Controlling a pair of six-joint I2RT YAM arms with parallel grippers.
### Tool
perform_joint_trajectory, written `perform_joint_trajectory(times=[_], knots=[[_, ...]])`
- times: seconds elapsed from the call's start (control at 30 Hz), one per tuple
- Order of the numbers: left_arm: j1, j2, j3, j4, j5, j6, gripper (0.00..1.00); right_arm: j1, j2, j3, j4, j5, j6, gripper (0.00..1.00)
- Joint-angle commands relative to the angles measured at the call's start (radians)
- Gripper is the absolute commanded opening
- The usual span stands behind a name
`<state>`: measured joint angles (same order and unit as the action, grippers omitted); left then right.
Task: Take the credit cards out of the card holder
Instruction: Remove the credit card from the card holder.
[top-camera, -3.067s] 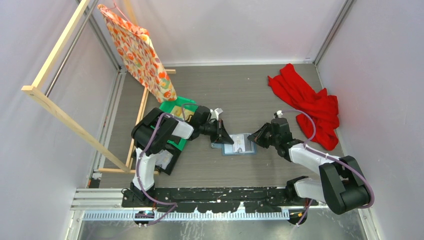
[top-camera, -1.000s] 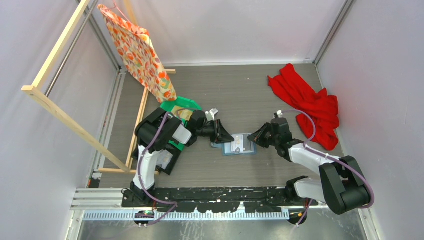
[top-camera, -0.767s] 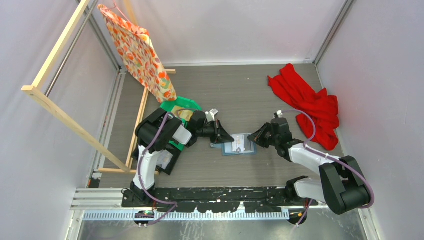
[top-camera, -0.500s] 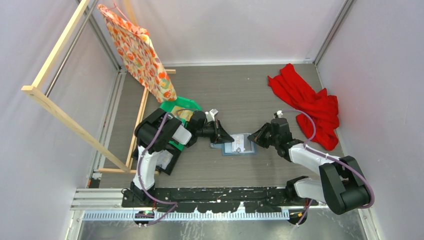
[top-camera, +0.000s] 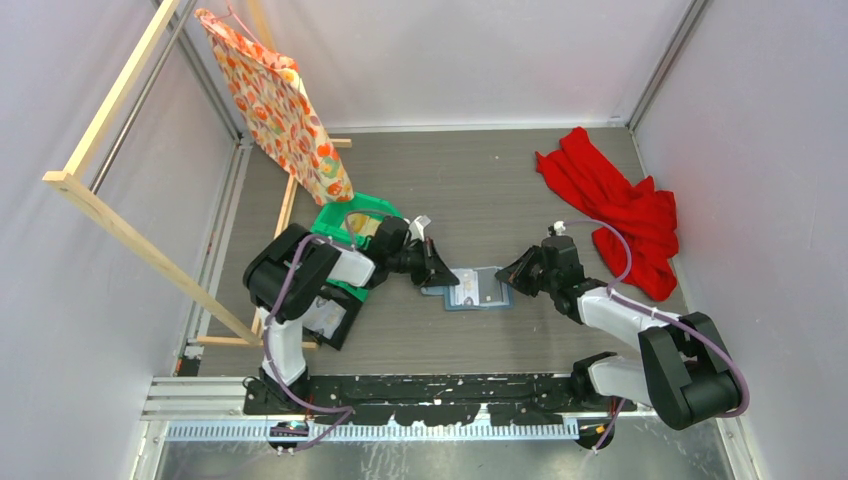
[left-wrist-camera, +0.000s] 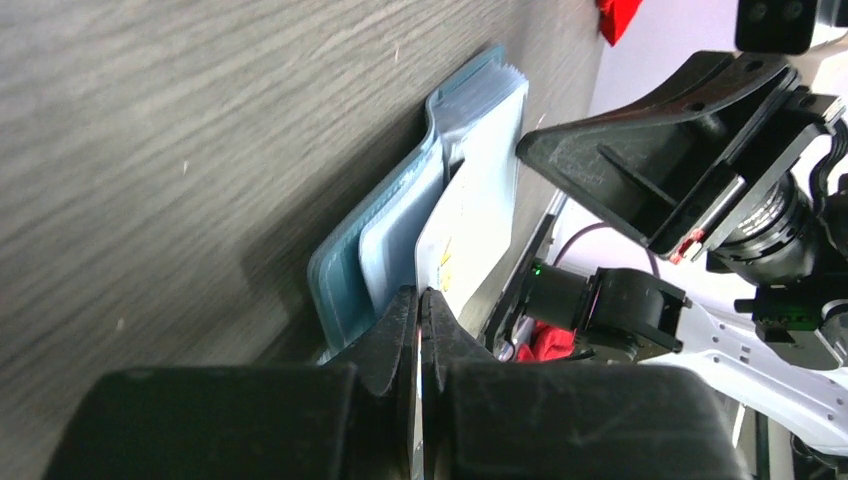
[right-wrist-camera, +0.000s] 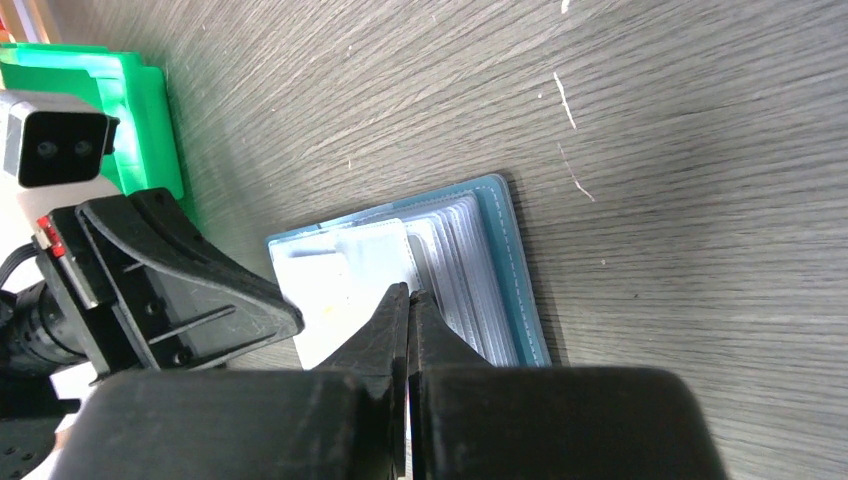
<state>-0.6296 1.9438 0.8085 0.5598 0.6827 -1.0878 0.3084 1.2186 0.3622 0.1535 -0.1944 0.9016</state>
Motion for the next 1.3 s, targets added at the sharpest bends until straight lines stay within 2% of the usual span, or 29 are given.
perform_joint_trajectory(times=[0.0,0.13,0.3,0.37,0.57,0.73,0.97,1.03,1.13,1.2,1.27], knots=[[0.004,-0.11,0.011,-0.264,-0.04,0.141,0.0,0.006,0.022,-0.026,-0.146,0.072,-0.027,0.01],[0.01,-0.17,0.032,-0.395,-0.059,0.202,0.0,0.006,0.028,-0.024,-0.146,0.07,-0.03,0.01],[0.009,-0.197,0.039,-0.421,-0.021,0.21,0.0,0.005,0.038,-0.005,-0.146,0.028,-0.041,0.01],[0.009,-0.208,0.037,-0.42,-0.016,0.208,0.0,0.006,0.014,0.006,-0.197,0.023,-0.043,0.02],[0.008,-0.261,0.052,-0.436,0.004,0.199,0.0,0.006,-0.122,0.089,-0.352,0.027,-0.068,0.23],[0.01,-0.31,0.076,-0.473,0.014,0.207,0.0,0.005,-0.155,0.164,-0.428,-0.023,-0.088,0.38],[0.008,-0.396,0.082,-0.484,0.027,0.202,0.0,0.006,-0.236,0.213,-0.452,-0.119,-0.084,0.46],[0.009,-0.419,0.077,-0.458,0.035,0.183,0.0,0.006,-0.275,0.199,-0.404,-0.182,-0.071,0.52],[0.009,-0.449,0.092,-0.446,0.062,0.165,0.0,0.005,-0.286,0.132,-0.182,-0.4,0.038,0.64],[0.009,-0.461,0.096,-0.431,0.089,0.167,0.0,0.005,-0.256,0.094,-0.021,-0.488,0.128,0.66],[0.011,-0.461,0.102,-0.425,0.126,0.174,0.0,0.005,-0.244,0.064,0.072,-0.507,0.175,0.67]])
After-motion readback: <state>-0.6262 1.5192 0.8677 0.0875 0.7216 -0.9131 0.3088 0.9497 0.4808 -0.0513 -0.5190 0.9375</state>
